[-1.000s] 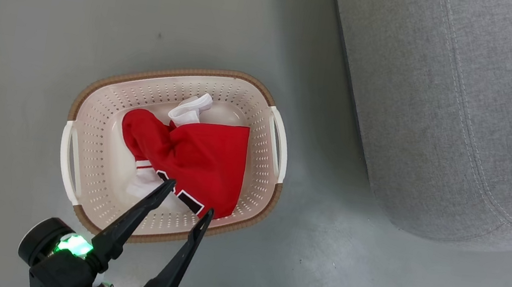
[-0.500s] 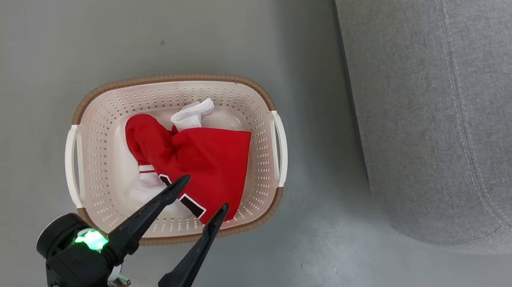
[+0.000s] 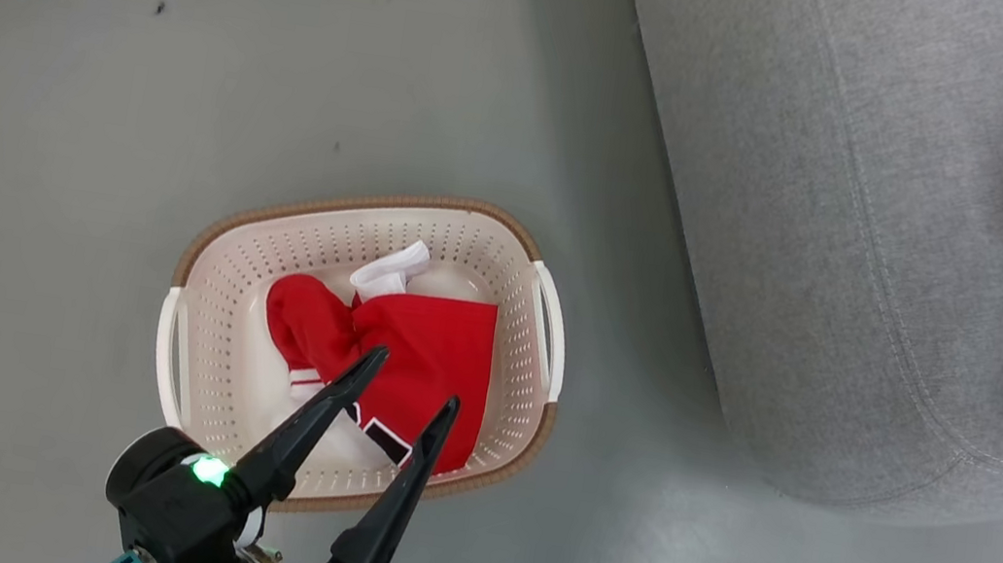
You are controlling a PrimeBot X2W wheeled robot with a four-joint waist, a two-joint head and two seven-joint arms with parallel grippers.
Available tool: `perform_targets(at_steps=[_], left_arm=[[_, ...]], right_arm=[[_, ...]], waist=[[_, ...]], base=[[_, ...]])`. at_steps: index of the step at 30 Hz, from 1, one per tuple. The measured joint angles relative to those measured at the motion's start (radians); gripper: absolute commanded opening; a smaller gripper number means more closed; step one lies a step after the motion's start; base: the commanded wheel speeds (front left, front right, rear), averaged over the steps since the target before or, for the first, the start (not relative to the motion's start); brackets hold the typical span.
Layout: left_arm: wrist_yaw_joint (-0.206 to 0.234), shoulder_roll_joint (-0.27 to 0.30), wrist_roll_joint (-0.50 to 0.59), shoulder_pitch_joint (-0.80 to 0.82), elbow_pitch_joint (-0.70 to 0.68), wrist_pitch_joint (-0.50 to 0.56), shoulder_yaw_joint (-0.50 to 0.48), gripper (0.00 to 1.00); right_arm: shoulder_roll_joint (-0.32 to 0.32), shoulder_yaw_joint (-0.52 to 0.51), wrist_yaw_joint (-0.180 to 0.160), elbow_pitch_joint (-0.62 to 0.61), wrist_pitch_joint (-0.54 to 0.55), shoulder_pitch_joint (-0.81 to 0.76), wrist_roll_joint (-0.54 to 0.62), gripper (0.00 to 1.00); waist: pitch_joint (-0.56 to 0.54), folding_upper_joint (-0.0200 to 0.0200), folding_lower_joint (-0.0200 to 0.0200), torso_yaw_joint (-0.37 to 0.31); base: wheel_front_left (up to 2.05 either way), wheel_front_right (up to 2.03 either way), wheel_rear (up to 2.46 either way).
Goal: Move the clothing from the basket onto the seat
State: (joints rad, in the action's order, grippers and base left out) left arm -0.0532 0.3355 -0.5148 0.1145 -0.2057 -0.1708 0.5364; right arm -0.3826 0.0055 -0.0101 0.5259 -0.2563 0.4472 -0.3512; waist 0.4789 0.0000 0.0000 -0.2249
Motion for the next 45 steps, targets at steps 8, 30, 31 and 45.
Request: perform_targets(at_steps=[8,30,31,45], left_arm=[[0.005,-0.031,-0.039,-0.005,0.046,-0.026,-0.013,1.0],[0.061,-0.11,-0.047,-0.016,0.183,-0.05,-0.035,1.0],[0.07,-0.114,-0.047,-0.015,0.191,-0.052,-0.044,1.0],[0.099,-0.09,-0.065,-0.003,0.36,-0.071,-0.19,1.0]], right_arm=[[0.03,0.012,-0.035,-0.186,0.0,-0.147,0.057,1.0],[0.165,0.189,0.019,-0.414,0.0,-0.227,0.114,1.0],[0.167,0.193,0.022,-0.411,0.0,-0.227,0.114,1.0],[0.214,0.216,0.028,-0.353,0.0,-0.258,0.126,1.0]], waist=[[-0.073,0.0,-0.0001,-0.008],[-0.217,0.0,-0.0001,0.08],[-0.22,0.0,-0.0001,0.091],[-0.293,-0.0001,0.0,0.277]], base=[[0.0,0.0,0.0],[0.0,0.0,0.0],[0.0,0.0,0.0],[0.0,0.0,0.0]])
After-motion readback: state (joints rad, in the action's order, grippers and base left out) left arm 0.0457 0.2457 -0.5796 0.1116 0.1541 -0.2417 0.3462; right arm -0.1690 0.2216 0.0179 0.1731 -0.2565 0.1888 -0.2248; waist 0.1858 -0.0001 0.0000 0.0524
